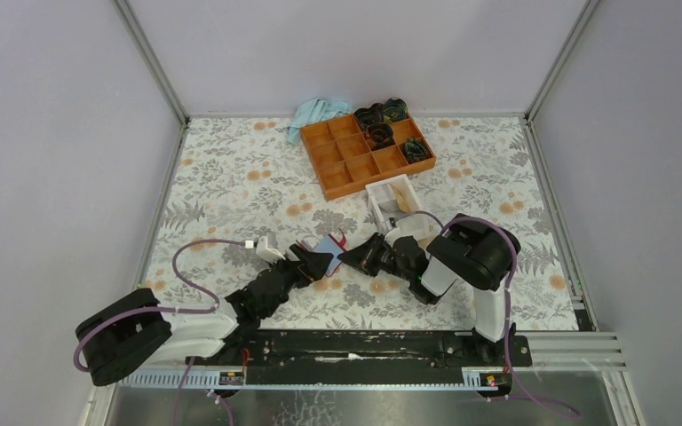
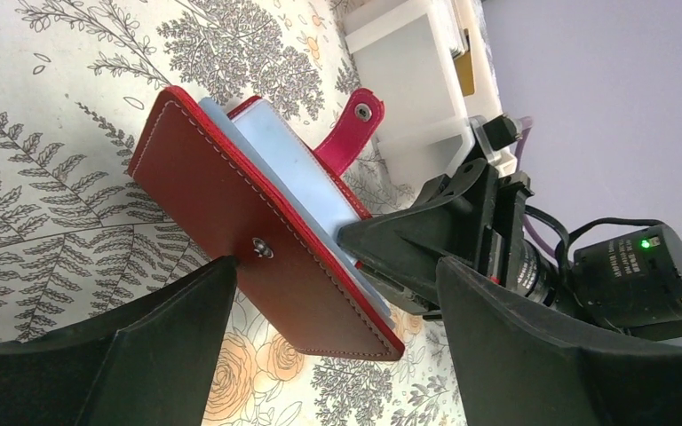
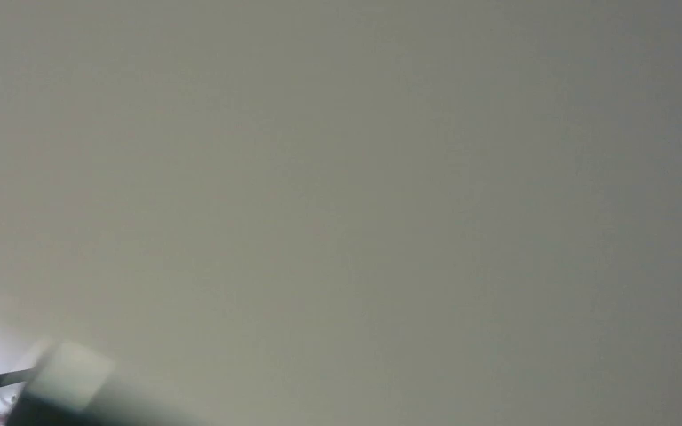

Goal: Put the credit cards into the card holder
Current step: Close the card holder at the center of the board.

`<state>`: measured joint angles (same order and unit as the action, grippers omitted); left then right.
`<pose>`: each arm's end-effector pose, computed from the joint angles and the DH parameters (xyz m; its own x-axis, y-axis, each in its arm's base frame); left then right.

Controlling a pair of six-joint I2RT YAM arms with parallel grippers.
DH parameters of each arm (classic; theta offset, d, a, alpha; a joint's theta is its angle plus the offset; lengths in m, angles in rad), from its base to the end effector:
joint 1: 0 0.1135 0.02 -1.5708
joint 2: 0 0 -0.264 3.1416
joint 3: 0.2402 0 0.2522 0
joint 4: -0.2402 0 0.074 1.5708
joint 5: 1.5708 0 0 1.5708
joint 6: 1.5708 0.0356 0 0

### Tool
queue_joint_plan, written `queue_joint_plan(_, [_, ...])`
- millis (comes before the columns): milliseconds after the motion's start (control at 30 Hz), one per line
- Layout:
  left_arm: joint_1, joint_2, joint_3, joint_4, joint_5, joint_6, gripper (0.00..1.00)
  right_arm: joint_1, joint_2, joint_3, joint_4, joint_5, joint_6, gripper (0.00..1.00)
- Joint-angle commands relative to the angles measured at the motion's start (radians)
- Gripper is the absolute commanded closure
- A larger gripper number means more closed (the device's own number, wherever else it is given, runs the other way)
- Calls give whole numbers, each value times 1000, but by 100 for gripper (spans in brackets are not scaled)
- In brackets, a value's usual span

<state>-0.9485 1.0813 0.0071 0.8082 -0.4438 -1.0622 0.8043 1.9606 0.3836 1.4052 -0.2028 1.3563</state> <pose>0.1102 -0.1274 0.1318 -0.5047 -0.6498 -0.5684 0.1059 0.6068 -0.7877 0.1933 0.2110 0.0938 -0.8491 0.4980 -0.1761 -0.0636 0.2345 0.9700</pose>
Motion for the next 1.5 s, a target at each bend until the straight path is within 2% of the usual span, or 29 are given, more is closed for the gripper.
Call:
queue_joint_plan(0, [-8, 46, -37, 97, 8, 38, 11, 17, 38, -14, -59, -20, 27, 99])
queue_joint_plan(200, [-8, 68, -28, 140, 18, 45, 11, 31, 11, -24, -109, 11, -14, 97])
queue_joint_plan(433, [-7, 20, -9, 109, 8, 65, 11, 56, -89, -26, -248, 89, -110, 93])
queue_joint_plan(800, [-8, 87, -4, 172, 28, 63, 11, 112, -202, 37, -517, 216, -284, 89])
queue_joint_plan(1000, [-8, 152, 2, 241, 47, 59, 11, 135, -197, 52, -555, 248, -296, 86])
queue_joint_plan(1467, [-9, 221, 84, 267, 70, 78, 10, 191, -224, 57, -666, 330, -328, 74])
